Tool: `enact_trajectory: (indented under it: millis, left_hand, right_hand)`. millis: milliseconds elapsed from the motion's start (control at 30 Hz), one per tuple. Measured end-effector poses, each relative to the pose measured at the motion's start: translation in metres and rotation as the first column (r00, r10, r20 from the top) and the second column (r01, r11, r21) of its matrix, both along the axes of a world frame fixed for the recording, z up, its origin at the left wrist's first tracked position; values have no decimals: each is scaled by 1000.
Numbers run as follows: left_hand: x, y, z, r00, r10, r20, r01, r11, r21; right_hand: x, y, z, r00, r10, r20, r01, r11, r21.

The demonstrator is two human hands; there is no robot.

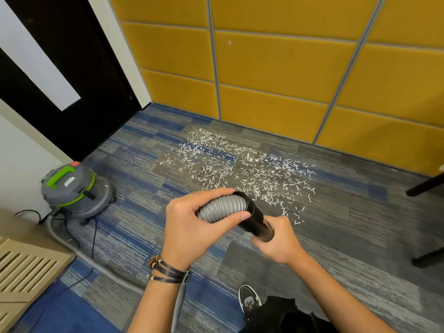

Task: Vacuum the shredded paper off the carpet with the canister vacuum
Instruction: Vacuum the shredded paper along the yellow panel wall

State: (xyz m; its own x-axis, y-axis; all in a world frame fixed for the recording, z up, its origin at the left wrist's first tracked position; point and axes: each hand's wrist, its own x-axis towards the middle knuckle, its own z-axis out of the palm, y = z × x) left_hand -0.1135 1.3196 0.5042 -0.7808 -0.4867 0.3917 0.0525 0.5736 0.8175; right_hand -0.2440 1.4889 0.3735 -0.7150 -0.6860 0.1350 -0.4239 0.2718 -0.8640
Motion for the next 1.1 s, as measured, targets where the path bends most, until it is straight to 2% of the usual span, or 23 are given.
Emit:
enact_trajectory:
  millis: [200, 300, 433, 533, 667, 767, 900, 1100]
  left_hand:
    - [-14, -5, -7, 996, -11, 88, 15, 999, -39]
    - [-22, -5, -17, 991, -43, 125, 42, 999, 9]
    - [-26, -5, -24, 983, -101, 153, 90, 993, 79]
    - [-27, -4, -27, 984, -106, 146, 93, 991, 94]
    - [-26, -6, -24, 996, -29, 88, 28, 1000, 14]
    - [-24, -11, -20, 996, -30, 89, 30, 1000, -4]
    - [-22, -14, -20, 995, -66, 81, 65, 998, 25]
    - [-21, -11, -22, 990, -98, 97, 89, 992, 92]
  right_hand:
    - [-21, -8, -3, 1000, 14, 26, -15, 999, 48]
    - [-29, -4, -14, 999, 11, 49, -16, 994, 105]
    - [-21, 11, -24, 996, -21, 83, 13, 995, 99]
    - [-20, 16, -28, 997, -32, 74, 25, 995, 96]
    - [-24, 3, -23, 999, -49, 17, 47, 994, 101]
    - [-23, -8, -19, 999, -40, 25, 37, 995, 92]
    - [-17, -8, -15, 998, -26, 63, 21, 997, 76]
    - [-11, 13, -18, 999, -37, 24, 34, 993, 113]
